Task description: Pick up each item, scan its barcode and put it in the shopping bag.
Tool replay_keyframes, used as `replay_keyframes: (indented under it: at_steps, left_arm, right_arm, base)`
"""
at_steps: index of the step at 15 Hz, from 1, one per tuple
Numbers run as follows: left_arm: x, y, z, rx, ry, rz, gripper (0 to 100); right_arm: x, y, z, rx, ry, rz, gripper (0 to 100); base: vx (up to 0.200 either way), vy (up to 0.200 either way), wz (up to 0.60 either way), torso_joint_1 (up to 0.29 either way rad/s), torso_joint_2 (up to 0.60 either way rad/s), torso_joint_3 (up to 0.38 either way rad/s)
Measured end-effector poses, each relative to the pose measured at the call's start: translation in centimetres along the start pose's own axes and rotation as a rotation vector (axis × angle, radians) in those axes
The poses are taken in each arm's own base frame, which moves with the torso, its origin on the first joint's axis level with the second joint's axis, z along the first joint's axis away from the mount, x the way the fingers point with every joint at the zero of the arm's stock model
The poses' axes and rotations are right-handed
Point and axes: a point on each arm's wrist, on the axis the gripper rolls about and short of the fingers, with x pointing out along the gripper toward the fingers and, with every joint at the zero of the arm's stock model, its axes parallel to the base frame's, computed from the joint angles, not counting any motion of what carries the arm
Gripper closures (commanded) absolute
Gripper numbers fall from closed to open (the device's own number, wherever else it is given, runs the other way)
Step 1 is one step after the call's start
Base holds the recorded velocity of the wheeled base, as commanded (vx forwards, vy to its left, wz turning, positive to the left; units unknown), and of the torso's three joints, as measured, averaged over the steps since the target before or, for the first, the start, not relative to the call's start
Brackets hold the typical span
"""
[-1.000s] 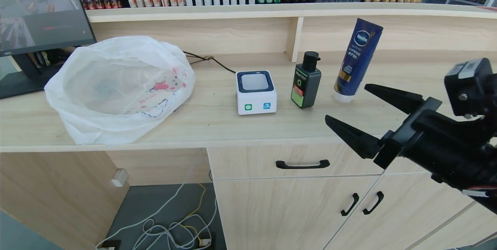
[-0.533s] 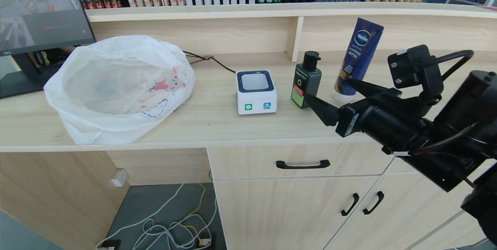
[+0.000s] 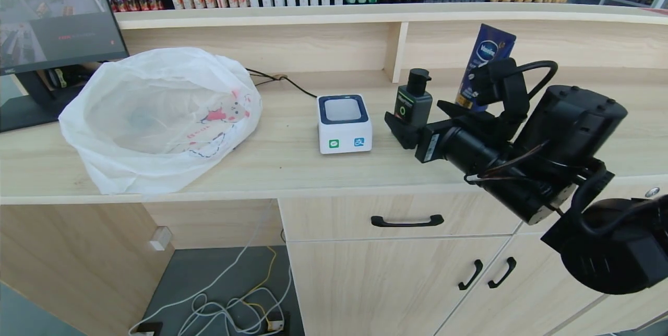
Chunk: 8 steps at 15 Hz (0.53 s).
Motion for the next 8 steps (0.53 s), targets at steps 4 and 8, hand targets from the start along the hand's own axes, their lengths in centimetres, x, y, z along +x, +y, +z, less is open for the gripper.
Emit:
replay_keyframes:
  at_steps: [4, 8]
  left_arm:
    - [0.0, 0.0, 0.0, 0.000, 0.000, 0.000, 0]
    - [0.0, 0.0, 0.0, 0.000, 0.000, 0.000, 0]
  right_arm:
    - [1.9, -0.5, -0.8, 0.002, 0.002, -0.089, 0]
    - [3.3, -1.6, -1.4, -0.003, 0.003, -0.122, 0]
  base:
    - [0.000, 0.000, 0.00, 0.000, 0.00, 0.000]
    - [0.000, 0.000, 0.00, 0.000, 0.00, 0.000]
